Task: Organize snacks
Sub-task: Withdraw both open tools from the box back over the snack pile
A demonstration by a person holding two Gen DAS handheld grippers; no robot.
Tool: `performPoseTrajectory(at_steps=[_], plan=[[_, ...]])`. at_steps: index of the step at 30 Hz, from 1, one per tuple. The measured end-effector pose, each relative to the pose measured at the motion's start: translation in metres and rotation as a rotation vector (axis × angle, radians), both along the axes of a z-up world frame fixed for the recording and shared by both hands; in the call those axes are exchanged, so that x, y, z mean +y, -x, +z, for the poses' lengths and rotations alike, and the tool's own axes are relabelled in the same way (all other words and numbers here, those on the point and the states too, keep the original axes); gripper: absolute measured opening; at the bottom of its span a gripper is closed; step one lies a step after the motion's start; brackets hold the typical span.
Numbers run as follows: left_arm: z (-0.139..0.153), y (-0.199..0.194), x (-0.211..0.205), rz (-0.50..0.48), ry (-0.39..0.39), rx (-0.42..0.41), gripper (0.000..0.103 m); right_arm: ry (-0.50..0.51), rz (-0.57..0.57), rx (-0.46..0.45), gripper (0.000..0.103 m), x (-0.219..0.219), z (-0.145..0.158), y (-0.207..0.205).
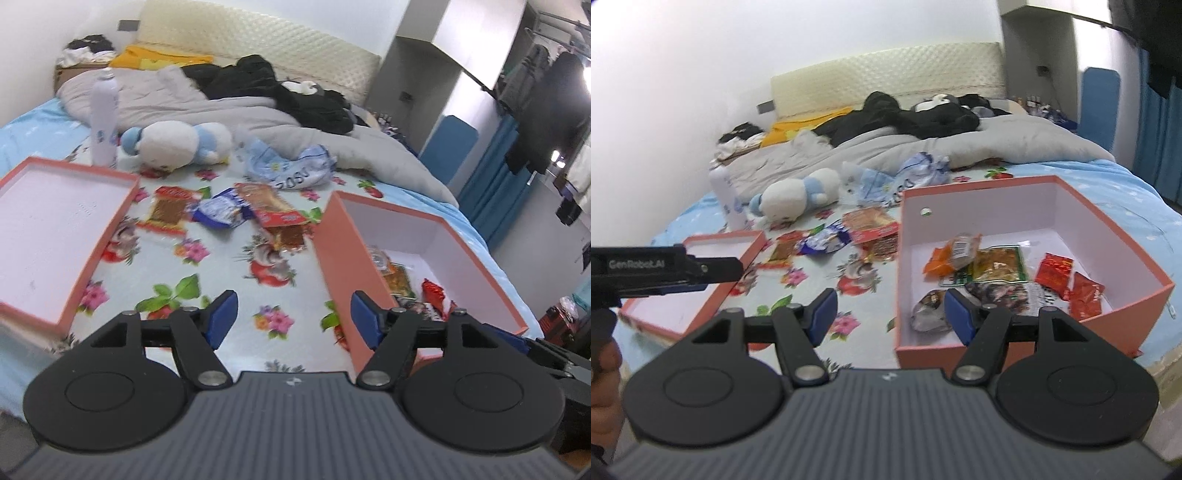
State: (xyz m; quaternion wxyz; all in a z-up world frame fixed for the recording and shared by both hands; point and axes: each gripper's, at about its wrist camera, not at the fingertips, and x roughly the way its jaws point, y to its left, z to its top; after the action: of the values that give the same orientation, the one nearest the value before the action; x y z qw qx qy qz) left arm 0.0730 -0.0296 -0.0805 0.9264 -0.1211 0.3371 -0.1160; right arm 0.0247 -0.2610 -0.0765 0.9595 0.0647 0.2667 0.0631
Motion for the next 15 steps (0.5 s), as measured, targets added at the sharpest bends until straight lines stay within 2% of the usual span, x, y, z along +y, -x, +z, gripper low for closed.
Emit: performPoseTrajectory(at_steps=[8,15], plan=[[-0.026,-0.005,0.023,0.067,0.027,0.044,0.08,0.07,0.078,0.03,0.065,0.026,-0.013,-0.007],[-0.047,-0.042,0.041,0.101,-0.012,0.069,0.082,0.113,0.129,0.043,0.064,0.049,-0.023,-0.036]])
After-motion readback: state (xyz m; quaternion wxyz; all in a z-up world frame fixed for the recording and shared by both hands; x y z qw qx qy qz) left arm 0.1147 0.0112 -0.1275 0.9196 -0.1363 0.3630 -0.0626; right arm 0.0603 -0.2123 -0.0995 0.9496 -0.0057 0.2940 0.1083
